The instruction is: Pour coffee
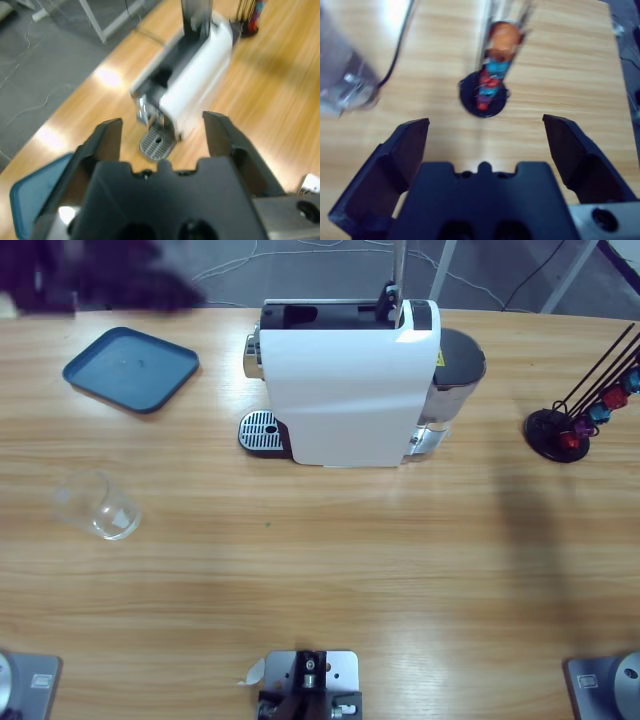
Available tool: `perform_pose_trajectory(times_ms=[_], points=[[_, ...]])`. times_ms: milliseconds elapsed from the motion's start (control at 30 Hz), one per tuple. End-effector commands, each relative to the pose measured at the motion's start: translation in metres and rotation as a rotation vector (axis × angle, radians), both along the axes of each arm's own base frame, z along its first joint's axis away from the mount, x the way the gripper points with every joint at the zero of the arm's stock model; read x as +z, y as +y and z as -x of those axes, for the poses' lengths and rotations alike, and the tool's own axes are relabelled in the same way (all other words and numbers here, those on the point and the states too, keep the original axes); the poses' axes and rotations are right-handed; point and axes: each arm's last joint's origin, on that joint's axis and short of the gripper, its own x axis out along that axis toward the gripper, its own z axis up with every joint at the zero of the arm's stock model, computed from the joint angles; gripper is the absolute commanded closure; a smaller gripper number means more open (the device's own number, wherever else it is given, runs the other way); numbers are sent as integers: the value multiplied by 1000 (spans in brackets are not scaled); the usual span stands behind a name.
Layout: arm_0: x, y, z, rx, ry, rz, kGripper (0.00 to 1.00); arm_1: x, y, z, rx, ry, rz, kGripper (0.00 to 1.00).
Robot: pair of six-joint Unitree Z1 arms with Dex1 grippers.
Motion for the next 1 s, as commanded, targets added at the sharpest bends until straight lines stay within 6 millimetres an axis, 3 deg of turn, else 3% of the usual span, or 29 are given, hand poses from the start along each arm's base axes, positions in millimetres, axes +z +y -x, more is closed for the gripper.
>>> perform_pose_trajectory(times_ms=[33,200,300,433,767,833,1000], points=[[-37,40,36,39,81,-36,0,-22,-12,-28,-71,-28,-48,164],[-38,47,41,52,77,-27,0,-22,-11,-58,-73,-58,-64,202],[-24,43,38,65,62,17,0,-27,-9,-67,-76,-43,-64,202],[-11,38,34,67,44,46,0,-31,-9,-71,-76,-33,-66,231],[-11,36,32,71,50,46,0,-36,-11,-82,-88,-24,-65,413],[-12,34,31,73,55,45,0,-37,-11,-83,-86,-19,-63,493],[-14,34,30,77,63,43,0,-38,-11,-81,-89,-13,-55,529]])
